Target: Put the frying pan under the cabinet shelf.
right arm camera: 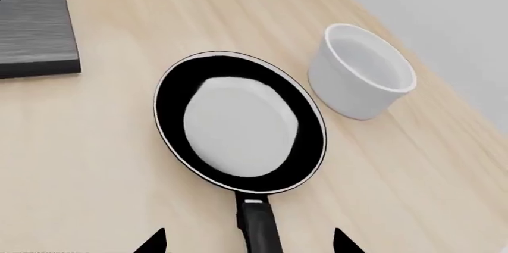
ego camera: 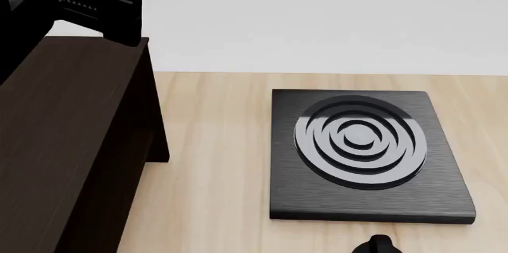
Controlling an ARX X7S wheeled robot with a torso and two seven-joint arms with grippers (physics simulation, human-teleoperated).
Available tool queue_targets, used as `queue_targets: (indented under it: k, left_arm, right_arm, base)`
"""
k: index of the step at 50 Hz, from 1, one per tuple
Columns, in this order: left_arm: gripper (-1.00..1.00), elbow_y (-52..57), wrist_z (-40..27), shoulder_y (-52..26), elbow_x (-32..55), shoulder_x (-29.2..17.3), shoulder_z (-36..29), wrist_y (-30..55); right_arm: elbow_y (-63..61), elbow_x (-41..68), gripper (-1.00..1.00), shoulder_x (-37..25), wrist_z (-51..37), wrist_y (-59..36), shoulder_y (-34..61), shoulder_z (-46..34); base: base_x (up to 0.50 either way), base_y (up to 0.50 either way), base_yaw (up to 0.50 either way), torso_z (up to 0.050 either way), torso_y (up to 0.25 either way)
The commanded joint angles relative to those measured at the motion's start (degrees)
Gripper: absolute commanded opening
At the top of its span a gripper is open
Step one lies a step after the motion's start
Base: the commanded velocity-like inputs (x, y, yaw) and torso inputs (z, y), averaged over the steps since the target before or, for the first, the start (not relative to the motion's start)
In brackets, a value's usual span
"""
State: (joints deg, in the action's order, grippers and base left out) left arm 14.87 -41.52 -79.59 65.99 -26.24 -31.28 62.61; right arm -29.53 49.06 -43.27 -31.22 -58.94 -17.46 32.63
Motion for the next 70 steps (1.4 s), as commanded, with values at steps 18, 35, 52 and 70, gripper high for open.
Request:
queue_targets:
  k: [18, 35, 52, 70]
  left_arm:
    - [1.0, 0.92, -0.59, 0.18, 0.59, -0.05, -0.57, -0.03]
    - [1.0, 0.65, -0.56, 0.19, 1.07, 0.21, -0.76, -0.23]
    - [1.0, 0.58, -0.66, 0.05, 0.76, 0.73, -1.69, -0.38]
    - [1.0, 0.19, -0.56, 0.12, 1.0, 0.44, -1.71, -0.74]
  right_arm:
    - [6.58, -2.78, 1.0, 1.33, 2.07, 3.33, -0.35, -1.24]
    - [12.05, -4.44, 1.0, 1.67, 4.18, 5.93, 0.62, -2.51]
    - [18.66, -6.96, 1.0, 2.28, 5.86, 8.6, 2.86, -5.88]
    - [23.35, -8.46, 1.0, 2.61, 6.87, 10.23, 4.75, -7.81]
  base:
    - [0.0, 0.0, 0.0, 0.0, 0.0]
    - [0.0, 0.0, 0.0, 0.0, 0.0]
    - [0.0, 0.0, 0.0, 0.0, 0.0]
    - [0.0, 0.0, 0.0, 0.0, 0.0]
